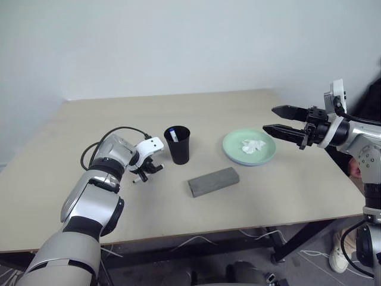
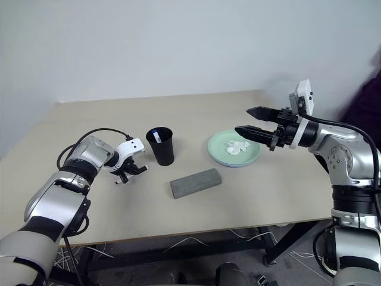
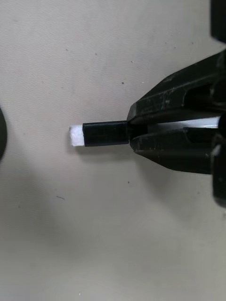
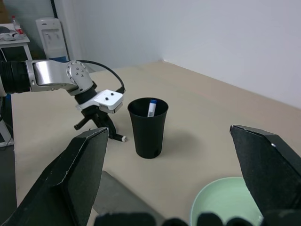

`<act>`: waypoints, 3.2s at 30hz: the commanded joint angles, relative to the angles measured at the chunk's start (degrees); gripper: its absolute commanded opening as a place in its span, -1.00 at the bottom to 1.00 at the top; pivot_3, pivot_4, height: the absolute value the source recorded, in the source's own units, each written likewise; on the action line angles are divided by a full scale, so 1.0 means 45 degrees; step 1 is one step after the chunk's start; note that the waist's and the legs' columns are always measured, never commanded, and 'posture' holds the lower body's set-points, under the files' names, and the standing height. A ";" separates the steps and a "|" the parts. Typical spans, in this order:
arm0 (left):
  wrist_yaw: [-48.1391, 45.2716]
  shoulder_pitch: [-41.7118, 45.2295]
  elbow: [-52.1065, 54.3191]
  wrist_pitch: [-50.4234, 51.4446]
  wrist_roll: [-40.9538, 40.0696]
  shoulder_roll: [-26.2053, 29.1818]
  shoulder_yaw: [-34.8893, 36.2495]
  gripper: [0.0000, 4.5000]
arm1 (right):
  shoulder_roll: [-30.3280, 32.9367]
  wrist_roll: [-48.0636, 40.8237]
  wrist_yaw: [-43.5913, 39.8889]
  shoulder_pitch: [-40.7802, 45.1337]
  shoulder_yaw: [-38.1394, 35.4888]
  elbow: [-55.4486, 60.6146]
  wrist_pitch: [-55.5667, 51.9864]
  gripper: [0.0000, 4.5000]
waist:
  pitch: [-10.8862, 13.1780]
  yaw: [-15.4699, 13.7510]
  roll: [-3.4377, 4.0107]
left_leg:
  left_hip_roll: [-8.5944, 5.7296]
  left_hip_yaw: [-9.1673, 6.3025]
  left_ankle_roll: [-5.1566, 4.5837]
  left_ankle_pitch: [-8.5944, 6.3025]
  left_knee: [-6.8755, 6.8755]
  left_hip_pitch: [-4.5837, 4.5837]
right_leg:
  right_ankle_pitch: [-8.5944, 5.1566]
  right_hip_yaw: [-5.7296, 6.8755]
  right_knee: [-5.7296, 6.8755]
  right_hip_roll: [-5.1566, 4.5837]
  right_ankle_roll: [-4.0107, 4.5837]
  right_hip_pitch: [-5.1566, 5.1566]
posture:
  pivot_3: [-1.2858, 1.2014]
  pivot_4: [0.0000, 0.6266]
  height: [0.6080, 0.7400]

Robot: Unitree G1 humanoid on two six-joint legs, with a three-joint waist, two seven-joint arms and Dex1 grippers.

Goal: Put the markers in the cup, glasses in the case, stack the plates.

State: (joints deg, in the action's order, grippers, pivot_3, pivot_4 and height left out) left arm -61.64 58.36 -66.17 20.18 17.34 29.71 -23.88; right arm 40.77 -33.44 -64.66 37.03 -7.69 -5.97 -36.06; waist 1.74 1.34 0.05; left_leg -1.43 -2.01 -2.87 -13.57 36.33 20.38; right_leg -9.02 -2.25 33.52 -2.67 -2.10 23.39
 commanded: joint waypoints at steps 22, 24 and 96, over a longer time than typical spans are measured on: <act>0.0774 0.2648 0.0352 -0.1787 -0.4263 0.1575 0.6006 -0.99 | -0.0068 -0.0059 -0.0068 0.0650 -0.0013 0.0100 0.0197 1.00 | 0.0004 -0.0086 -0.0025 | 0.0006 -0.0033 0.0005 -0.0004 0.0015 0.0093 | 0.0004 -0.0001 -0.0104 -0.0055 -0.0015 0.0007 | 0.03 -1.00 0.81; 0.1032 0.2550 0.0717 -0.1987 -0.5167 0.1102 0.6940 -0.99 | -0.0047 -0.0073 -0.0092 0.0647 -0.0015 0.0111 0.0202 1.00 | 0.0002 -0.0066 -0.0021 | 0.0002 -0.0026 0.0006 -0.0004 0.0004 0.0084 | 0.0005 -0.0005 -0.0105 -0.0060 -0.0018 0.0001 | 0.03 -1.00 0.81; 0.2360 -0.2607 0.7817 -0.1854 -0.8521 -0.0719 0.8426 0.99 | 0.0289 -0.0019 -0.0147 0.0629 -0.0081 -0.0035 0.0088 1.00 | -0.0006 -0.0024 -0.0010 | -0.0037 -0.0014 0.0006 -0.0003 -0.0015 0.0048 | 0.0013 -0.0012 -0.0094 -0.0027 -0.0010 -0.0016 | 0.03 -1.00 0.81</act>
State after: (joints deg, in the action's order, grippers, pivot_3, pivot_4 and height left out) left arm -50.50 47.37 -36.21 9.42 -19.07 24.08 12.30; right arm 41.42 -33.16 -65.19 38.22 -6.91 -6.17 -36.35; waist 1.72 1.23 0.00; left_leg -1.56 -2.08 -2.85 -13.58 36.27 20.59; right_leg -8.96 -2.29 33.10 -2.79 -2.15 23.32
